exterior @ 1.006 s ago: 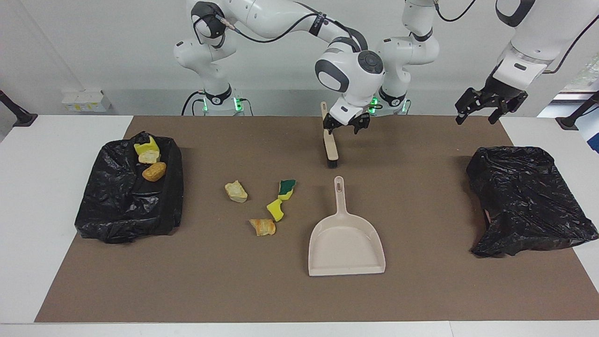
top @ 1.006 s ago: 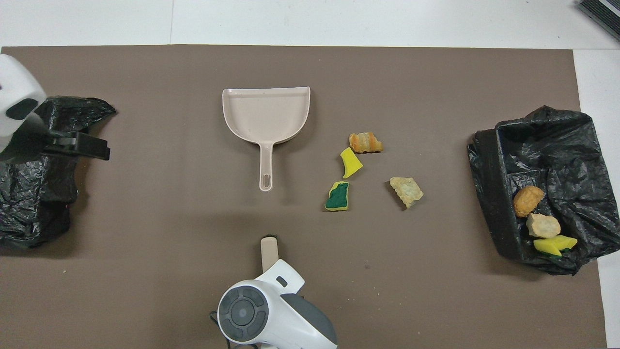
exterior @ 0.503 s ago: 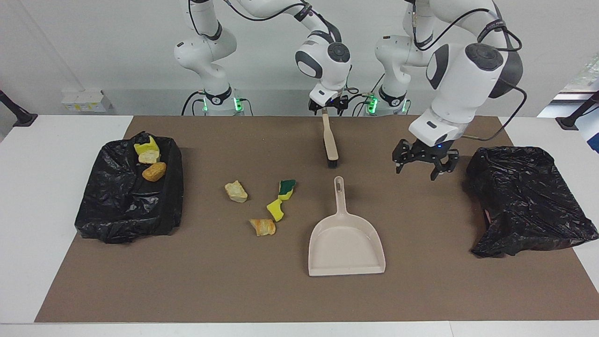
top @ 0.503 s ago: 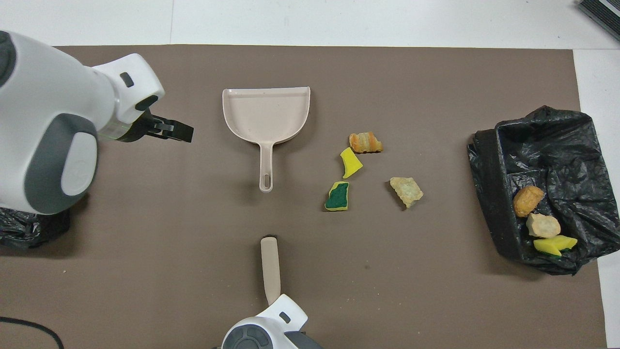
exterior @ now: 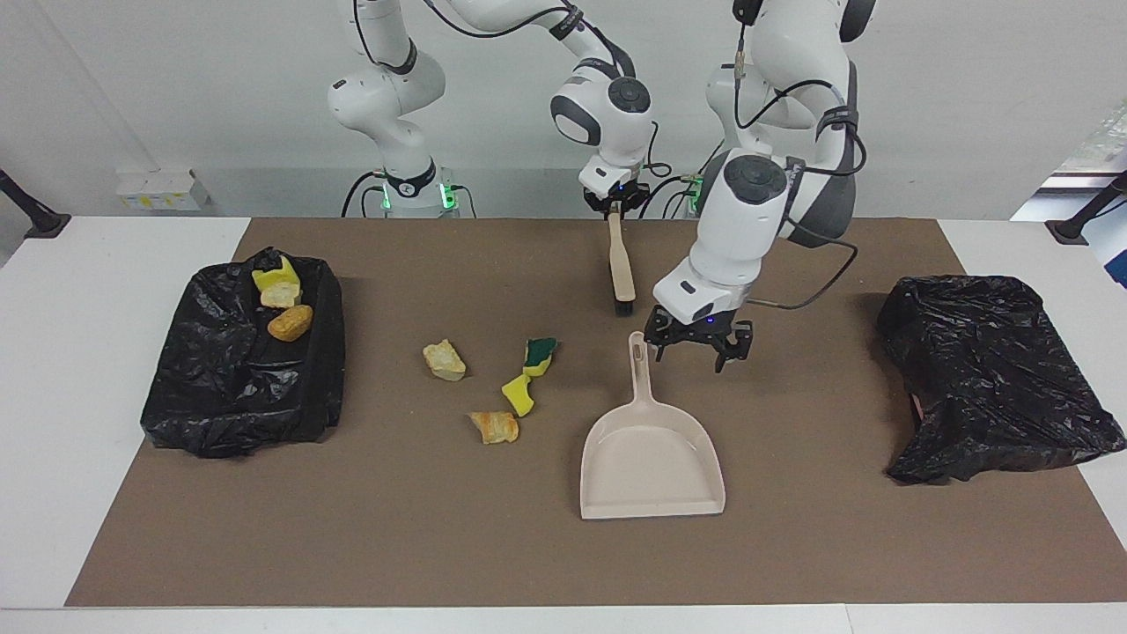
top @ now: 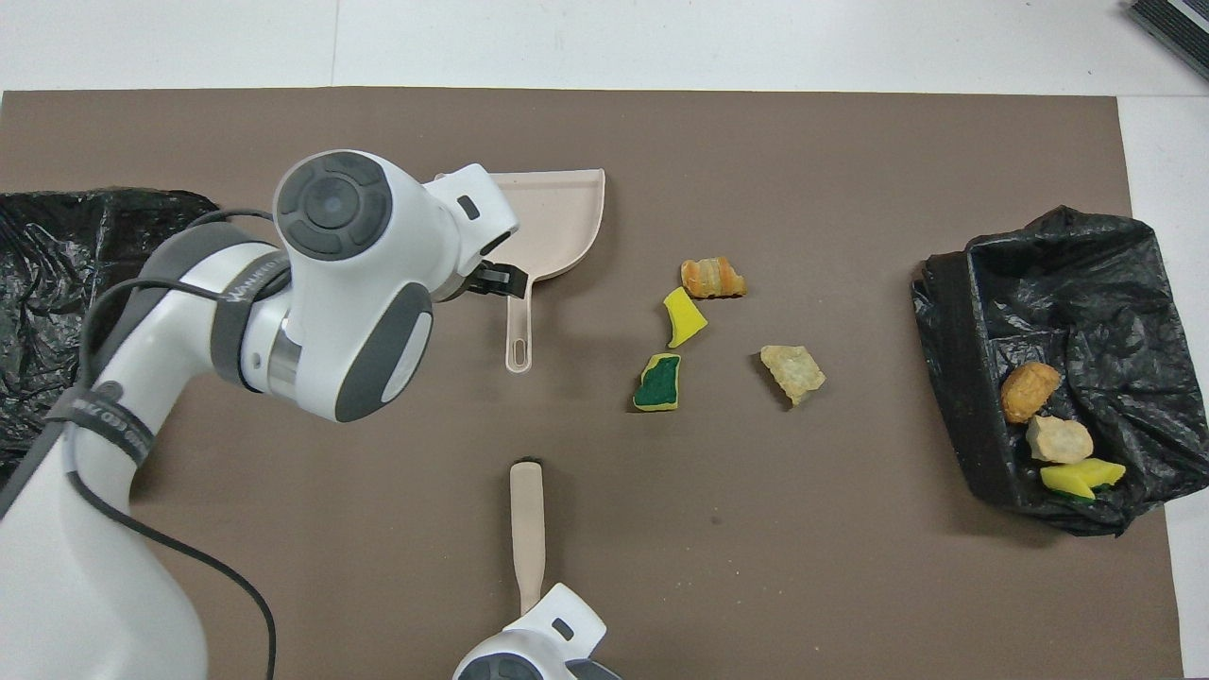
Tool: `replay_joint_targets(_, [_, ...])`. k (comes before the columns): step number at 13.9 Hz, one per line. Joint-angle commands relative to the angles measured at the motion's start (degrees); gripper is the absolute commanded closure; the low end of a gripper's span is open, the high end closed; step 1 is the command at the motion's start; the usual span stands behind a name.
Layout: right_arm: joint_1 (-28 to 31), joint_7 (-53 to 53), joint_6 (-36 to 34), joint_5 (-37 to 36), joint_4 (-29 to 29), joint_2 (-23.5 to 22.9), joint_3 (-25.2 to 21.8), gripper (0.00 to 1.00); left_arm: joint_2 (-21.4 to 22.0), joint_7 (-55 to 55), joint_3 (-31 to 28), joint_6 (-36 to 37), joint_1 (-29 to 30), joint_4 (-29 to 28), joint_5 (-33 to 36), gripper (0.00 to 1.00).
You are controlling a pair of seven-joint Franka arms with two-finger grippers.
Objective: Sweep and dump trash in bin
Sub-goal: 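Reach out and grasp the dustpan handle with the left gripper, then lift the brush with the right gripper while the left gripper moves the dustpan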
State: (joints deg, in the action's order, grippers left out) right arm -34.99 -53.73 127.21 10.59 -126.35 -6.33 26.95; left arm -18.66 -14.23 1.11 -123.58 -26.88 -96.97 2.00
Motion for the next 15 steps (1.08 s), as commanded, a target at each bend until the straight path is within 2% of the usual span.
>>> replay_joint_targets(1, [0.3, 0.2, 1.4, 1.4, -1.3, 1.9, -0.1, 1.0, -0.8, -4.0, -0.9, -4.2, -1.9, -2.9, 2.0, 0.0])
replay_joint_targets(4, [1.1, -0.5, -1.2, 1.4, -2.1, 7.5, -0.2, 1.0, -0.8, -8.4, -0.8, -9.2, -3.1, -7.2, 2.0, 0.0])
replay_joint_targets(6, [3.2, -0.8, -8.1, 1.4, -2.6, 12.9, -0.2, 1.0, -2.0, -8.9, -0.8, -9.5, -4.1, -7.2, 2.0, 0.0])
replay_joint_targets(7, [4.7, -0.3, -11.7, 1.4, -3.3, 15.9, -0.3, 1.0, -1.9, -9.3, -0.8, -9.2, -4.1, -6.9, 2.0, 0.13])
replay_joint_targets(8, [6.8, 0.7, -15.0, 1.4, -4.3, 19.1, -0.3, 1.0, -1.9, -9.3, -0.9, -8.7, -4.1, -6.7, 2.0, 0.35])
replay_joint_targets(10, [12.7, 7.0, -23.4, 1.1, -4.4, 23.7, -0.6, 1.0, -1.9, -9.3, -0.9, -8.5, -4.1, -6.7, 2.0, 0.91])
replay_joint_targets(11, [16.3, 10.1, -26.0, 0.5, -4.4, 25.8, -0.6, 1.0, -1.9, -9.1, -0.9, -8.6, -4.1, -6.7, 2.0, 1.0])
replay_joint_targets(13, [24.5, 18.7, -29.9, 0.2, -4.1, 28.5, -0.7, 1.0, -1.8, -8.5, -0.8, -8.8, -3.4, -6.7, 2.0, 1.0])
replay_joint_targets(15, [34.0, 30.3, -31.6, -0.3, -3.4, 29.0, -0.8, 1.0, -1.4, -7.1, -1.3, -9.0, -3.0, -6.7, 2.0, 1.0])
